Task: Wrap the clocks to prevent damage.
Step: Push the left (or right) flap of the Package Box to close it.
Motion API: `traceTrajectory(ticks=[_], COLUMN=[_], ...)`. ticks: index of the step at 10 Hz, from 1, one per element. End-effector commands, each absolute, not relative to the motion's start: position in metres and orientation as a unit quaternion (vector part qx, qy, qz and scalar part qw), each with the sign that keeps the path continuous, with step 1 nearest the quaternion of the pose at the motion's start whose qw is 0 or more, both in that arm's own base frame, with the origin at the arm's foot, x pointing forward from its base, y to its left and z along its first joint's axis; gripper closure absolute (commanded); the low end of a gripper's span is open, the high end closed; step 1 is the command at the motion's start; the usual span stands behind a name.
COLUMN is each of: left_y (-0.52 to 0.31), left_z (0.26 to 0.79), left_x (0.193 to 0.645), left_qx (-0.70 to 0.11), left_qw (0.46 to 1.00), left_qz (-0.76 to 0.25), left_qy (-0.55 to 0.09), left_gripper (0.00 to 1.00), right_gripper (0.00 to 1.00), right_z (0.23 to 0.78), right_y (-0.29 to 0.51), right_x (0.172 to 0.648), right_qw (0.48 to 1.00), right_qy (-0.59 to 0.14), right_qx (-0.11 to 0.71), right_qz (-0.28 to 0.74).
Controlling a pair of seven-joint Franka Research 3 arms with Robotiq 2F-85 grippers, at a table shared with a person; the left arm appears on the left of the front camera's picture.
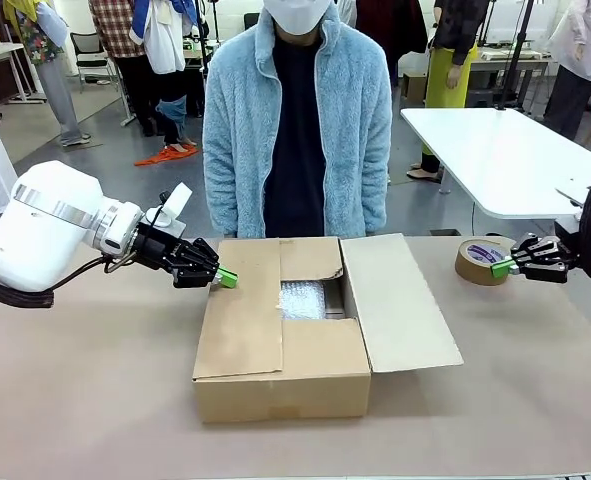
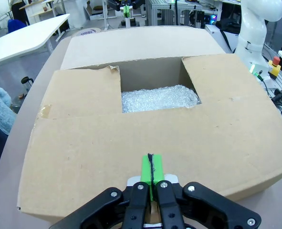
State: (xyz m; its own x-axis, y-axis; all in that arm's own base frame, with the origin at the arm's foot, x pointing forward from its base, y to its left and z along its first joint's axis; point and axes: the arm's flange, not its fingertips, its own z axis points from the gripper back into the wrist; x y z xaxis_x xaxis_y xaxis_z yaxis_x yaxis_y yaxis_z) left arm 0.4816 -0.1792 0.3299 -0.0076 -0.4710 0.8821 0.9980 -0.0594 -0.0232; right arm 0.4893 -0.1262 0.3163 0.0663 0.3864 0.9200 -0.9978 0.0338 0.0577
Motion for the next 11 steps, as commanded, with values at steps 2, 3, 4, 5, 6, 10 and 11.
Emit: traceTrajectory(ticks=[2,3,4,5,6,10,11], left_y=[-0.18,-0.18,-0.18,-0.18,-0.18,-0.18,-0.18], left_z=[0.325,0.325,0.325,0.325,0.325,0.325,0.325], left_x=[0.481,0.481,0.481,0.481,0.481,0.481,0.481], left_qx=[-0.38,-0.38,-0.38,-0.38,-0.38,-0.38,-0.38], left_qw=[0.594,0.594,0.594,0.594,0.594,0.594,0.594], left_qz=[-0.62,-0.62,-0.62,-0.62,-0.62,-0.62,-0.62], left_qy=[-0.343,-0.343,-0.343,-0.343,-0.343,-0.343,-0.343], left_gripper=[1.0,1.0,1.0,1.0,1.0,1.0,1.0], right_gripper=[0.99,0.99,0.99,0.99,0.99,0.99,0.99], right_z=[0.3,0.293,0.29,0.284,0.279,0.268,0.272], right_y=[-0.094,-0.076,-0.062,-0.05,-0.04,0.007,0.014], right_x=[0.483,0.472,0.467,0.464,0.461,0.448,0.447], right_qw=[0.598,0.586,0.572,0.564,0.554,0.519,0.516], right_qy=[-0.38,-0.381,-0.387,-0.386,-0.386,-0.366,-0.366], right_qx=[0.402,0.402,0.413,0.413,0.424,0.468,0.485], right_qz=[0.58,0.591,0.594,0.602,0.603,0.614,0.604])
